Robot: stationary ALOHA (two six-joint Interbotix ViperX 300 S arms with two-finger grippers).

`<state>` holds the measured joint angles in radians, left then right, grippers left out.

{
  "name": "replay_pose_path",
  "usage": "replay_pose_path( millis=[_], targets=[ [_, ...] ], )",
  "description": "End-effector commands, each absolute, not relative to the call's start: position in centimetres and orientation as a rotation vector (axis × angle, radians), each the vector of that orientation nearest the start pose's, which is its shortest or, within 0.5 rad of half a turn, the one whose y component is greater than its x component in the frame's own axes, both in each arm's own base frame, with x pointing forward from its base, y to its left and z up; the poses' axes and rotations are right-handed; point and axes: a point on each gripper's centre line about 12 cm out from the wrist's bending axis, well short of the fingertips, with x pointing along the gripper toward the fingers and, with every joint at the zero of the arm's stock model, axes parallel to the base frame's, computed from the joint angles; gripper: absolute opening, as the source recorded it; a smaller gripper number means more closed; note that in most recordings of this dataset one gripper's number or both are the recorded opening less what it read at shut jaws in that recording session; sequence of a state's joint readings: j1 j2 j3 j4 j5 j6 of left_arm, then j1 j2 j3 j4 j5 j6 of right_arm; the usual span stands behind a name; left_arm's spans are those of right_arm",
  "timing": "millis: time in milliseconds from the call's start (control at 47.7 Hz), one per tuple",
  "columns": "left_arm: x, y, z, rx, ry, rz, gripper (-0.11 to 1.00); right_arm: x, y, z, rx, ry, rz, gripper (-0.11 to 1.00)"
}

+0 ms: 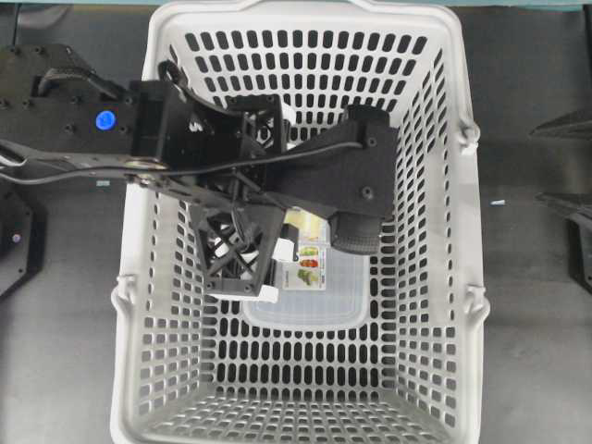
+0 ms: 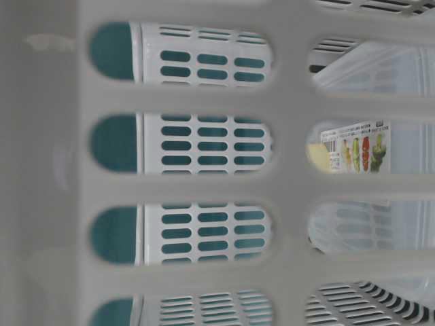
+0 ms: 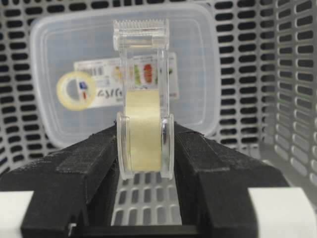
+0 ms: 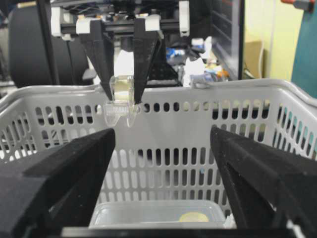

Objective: Pick up the tape dispenser from the shopping basket with the left arm.
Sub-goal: 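Lift the held tape dispenser upward out of the basket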

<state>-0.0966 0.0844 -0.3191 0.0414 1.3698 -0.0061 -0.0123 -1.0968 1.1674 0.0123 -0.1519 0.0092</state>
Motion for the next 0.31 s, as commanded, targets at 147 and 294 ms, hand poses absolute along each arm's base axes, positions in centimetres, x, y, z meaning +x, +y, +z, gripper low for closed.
replay_pose_path(
  millis=[147,294],
  targets=[
    [42.18,-3.55,39.28,0.083,1.106,-0.049,0.30,17.85,-0.22,30.74,0.021,-0.086,-0.012,0.75],
    [42.28,-3.52,39.16,0.082,1.108,-0.049,0.30,17.85,-0.22,30.74,0.022,-0.086,-0.012,0.75]
  ],
)
